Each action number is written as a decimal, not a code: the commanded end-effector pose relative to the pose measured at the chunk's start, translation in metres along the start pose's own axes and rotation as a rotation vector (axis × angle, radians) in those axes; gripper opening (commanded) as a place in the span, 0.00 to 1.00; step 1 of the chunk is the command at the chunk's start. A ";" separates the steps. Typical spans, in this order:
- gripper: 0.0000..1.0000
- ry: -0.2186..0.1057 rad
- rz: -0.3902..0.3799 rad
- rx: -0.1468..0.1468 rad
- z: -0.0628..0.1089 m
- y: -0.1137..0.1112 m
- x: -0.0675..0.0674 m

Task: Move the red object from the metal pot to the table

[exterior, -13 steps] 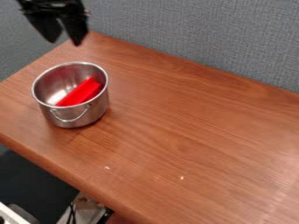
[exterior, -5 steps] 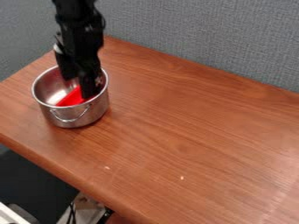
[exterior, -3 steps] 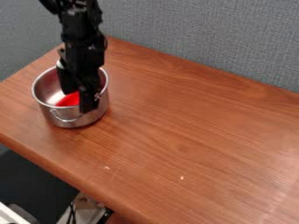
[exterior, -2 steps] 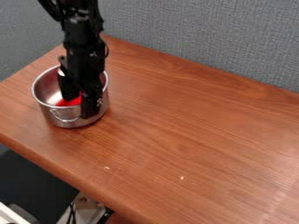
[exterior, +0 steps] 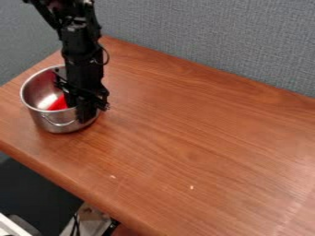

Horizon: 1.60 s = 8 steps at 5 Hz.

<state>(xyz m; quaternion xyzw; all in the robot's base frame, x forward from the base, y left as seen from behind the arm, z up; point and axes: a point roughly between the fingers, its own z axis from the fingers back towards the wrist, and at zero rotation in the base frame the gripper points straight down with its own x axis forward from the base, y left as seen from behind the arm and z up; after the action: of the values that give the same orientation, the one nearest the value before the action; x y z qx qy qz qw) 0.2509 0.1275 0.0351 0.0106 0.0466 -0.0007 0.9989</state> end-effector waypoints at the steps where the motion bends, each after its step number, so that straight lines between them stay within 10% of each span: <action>1: 0.00 -0.012 0.031 0.002 0.017 0.008 -0.017; 4: 0.00 -0.122 -0.262 0.010 0.109 -0.037 -0.037; 6: 0.00 -0.159 -0.390 0.045 0.146 -0.093 -0.022; 8: 0.00 -0.135 -0.665 0.061 0.124 -0.180 0.007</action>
<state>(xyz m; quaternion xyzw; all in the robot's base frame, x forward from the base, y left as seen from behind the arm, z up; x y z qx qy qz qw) 0.2593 -0.0570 0.1385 0.0165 0.0140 -0.3355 0.9418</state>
